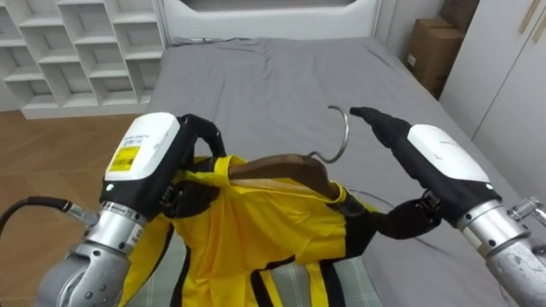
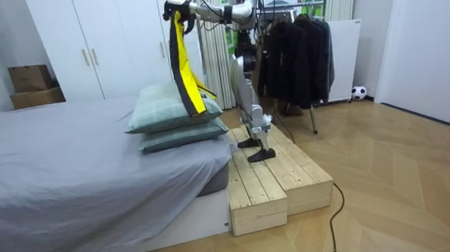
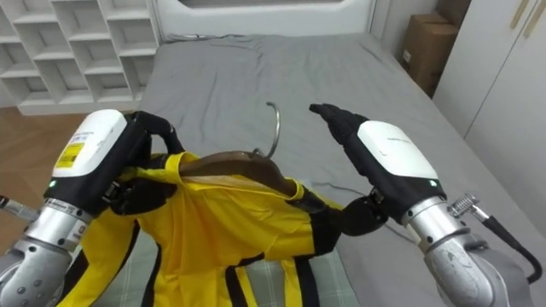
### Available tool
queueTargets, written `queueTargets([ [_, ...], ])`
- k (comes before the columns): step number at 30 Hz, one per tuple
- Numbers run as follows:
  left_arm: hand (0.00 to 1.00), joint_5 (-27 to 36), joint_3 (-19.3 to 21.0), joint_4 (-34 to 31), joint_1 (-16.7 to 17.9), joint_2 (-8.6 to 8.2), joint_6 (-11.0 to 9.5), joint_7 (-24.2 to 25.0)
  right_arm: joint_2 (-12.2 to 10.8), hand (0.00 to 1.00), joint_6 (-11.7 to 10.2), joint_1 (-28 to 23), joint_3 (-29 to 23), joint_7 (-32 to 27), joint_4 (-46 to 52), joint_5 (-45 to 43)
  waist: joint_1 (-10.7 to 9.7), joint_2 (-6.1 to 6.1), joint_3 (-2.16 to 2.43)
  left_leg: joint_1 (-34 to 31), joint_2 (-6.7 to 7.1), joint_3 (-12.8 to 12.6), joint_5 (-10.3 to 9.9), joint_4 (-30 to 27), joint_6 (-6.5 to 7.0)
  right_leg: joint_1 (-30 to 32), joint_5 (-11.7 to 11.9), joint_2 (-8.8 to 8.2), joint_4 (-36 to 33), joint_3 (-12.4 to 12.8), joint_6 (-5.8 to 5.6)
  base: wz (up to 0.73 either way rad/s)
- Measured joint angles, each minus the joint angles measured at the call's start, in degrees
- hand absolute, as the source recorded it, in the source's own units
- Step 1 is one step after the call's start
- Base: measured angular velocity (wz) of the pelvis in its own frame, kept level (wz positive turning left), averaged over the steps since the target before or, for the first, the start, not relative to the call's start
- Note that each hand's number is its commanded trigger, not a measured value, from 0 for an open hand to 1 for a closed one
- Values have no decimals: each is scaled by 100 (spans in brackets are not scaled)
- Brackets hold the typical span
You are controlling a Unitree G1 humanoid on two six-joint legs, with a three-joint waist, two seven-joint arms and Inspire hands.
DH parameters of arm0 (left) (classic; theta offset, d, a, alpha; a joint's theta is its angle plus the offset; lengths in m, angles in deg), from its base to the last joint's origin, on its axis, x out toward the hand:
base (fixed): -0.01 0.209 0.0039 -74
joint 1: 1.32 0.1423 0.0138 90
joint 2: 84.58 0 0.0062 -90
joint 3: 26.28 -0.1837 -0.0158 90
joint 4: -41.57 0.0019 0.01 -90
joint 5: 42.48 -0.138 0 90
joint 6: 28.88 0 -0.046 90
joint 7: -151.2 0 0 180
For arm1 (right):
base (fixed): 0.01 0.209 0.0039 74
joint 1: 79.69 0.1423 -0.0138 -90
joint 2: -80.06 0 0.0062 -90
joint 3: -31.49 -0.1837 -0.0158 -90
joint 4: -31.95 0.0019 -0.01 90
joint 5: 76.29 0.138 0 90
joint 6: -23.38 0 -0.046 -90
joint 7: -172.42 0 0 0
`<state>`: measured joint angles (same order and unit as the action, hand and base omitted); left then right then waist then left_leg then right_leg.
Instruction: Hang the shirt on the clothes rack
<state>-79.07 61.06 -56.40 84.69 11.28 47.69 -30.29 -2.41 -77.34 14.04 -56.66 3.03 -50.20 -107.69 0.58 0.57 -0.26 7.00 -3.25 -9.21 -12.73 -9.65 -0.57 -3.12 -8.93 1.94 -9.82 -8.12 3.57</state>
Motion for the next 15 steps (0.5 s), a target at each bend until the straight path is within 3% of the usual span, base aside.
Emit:
queueTargets([
  [15,100,-5,-57,-224,0,-4,-2,246,-117,0,2,0,153,217,-2,-5,24,-38,-24,-25,5,-16,0,-8,0,14,0,-5,9,2,0,0],
])
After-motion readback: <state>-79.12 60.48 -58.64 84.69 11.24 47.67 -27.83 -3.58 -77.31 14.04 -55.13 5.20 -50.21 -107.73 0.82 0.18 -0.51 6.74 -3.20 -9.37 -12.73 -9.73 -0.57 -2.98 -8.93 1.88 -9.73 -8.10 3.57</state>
